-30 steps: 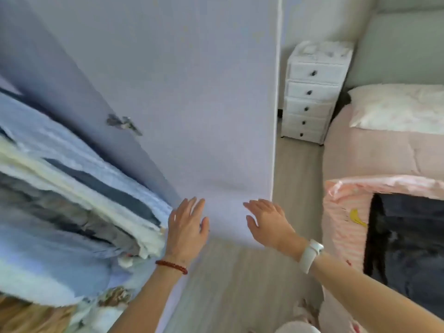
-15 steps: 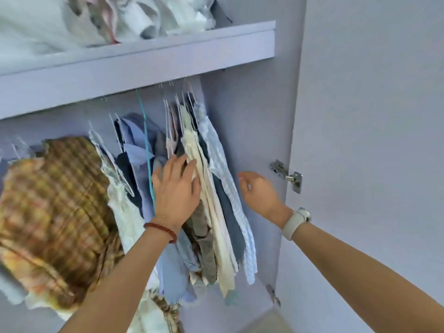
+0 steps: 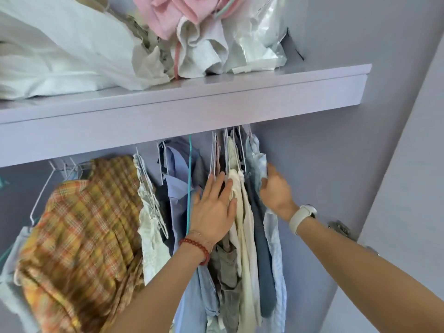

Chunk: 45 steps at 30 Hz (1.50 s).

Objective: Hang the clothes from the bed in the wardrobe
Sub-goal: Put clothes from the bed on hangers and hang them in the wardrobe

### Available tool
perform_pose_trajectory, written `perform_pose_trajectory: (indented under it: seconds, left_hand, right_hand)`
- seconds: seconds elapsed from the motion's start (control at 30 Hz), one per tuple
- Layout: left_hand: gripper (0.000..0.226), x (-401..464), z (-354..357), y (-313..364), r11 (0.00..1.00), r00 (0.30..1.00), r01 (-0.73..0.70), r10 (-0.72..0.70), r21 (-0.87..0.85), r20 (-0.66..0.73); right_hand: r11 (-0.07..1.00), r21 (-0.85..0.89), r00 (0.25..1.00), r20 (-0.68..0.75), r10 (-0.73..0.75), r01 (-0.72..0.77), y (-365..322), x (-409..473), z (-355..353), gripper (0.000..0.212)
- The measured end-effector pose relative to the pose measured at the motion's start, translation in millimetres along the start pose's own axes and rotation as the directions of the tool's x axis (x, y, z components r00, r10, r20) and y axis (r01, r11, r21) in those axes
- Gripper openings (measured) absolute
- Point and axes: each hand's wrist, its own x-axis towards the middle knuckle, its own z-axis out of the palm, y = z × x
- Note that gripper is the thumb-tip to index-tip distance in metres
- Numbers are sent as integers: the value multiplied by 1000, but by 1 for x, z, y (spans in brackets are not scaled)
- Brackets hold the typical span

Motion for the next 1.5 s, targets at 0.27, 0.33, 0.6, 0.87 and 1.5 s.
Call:
perform_pose_trajectory:
  seconds: [0.27,0.33,0.6,0.87,1.5]
  left_hand:
    - [49,0,3,-5,997,1000,-22,21,-74,-15]
    - [49,0,3,-5,998,1000,-24,23,-56,-10]
    - [38,-7,-9,29,963,916,-266,236,-48,-325]
    - [49,-33,53,105,833,888,-374,448,-407,102]
    - [32,-285,41,335,121,266,-171,961,-978,73]
  right_hand:
    - [998,4,982,-178,70,-70,2,21,-26,24]
    - [998,50,965,-257,45,-34,2,11,-32,20]
    - [999,-17,968,-250,30,-35,68,-106,-41,21]
    - [868,-489,948,-224,-226,91,121,-253,-108,49]
    - [315,-434,511,-829,227,-844,113,-614,-224,34]
